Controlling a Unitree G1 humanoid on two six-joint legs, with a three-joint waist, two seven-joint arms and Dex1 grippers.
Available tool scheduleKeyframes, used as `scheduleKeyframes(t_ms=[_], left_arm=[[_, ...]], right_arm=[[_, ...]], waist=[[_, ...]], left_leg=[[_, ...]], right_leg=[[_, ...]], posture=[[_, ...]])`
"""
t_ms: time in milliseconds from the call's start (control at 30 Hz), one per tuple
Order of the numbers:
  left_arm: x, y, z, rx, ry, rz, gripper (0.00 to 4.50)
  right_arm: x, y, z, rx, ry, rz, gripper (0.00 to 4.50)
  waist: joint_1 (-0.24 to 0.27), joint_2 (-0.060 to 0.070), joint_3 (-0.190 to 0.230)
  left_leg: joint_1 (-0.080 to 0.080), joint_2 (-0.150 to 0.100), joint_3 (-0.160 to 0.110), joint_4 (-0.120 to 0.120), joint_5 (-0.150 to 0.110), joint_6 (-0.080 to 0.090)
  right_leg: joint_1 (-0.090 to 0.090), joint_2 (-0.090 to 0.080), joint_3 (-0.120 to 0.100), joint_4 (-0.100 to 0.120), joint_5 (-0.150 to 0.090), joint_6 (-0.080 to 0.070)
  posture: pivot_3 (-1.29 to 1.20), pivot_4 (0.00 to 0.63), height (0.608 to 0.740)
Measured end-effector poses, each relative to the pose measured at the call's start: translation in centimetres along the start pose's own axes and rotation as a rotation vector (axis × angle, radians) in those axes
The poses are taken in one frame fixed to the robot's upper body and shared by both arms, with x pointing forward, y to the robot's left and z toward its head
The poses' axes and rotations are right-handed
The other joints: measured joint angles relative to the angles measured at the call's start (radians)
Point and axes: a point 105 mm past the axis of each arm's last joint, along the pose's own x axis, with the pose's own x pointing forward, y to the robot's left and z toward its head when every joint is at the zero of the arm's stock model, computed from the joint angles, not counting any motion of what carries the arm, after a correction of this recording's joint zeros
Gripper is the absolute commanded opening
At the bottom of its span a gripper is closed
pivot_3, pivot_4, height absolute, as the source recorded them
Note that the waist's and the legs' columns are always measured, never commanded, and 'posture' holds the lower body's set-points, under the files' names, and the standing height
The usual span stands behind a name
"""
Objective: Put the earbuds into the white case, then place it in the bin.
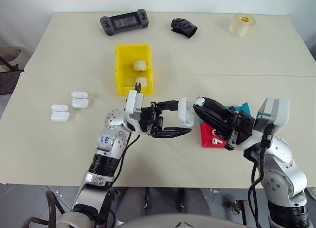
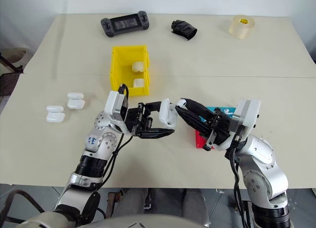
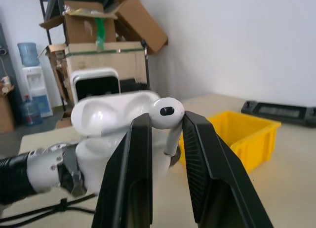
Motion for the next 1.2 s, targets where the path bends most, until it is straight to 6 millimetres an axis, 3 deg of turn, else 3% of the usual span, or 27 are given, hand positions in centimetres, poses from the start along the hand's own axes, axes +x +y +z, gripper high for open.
scheduleKeyframes(t_ms=[533,1200], left_arm=[[-0.1,-0.3,0.3,-0.022,-0.003,-0.012,2.78],[-0.7,0.0,0.7,-0.073,-0.02,0.017,2.78]], right_arm=[[1.6,-1.1,2.1,-0.014,-0.081,0.022,0.49],[2.4,0.4,1.4,0.082,-0.074,0.093,0.49]], waist=[[0.0,0.0,0.0],[0.0,0.0,0.0]], left_leg=[[0.0,0.002,-0.001,0.0,0.0,0.0],[0.0,0.002,0.0,0.0,0.0,0.0]], right_leg=[[0.0,0.0,0.0,0.0,0.0,0.0],[0.0,0.0,0.0,0.0,0.0,0.0]], posture=[[0.0,0.15,0.74],[0.0,0.15,0.74]])
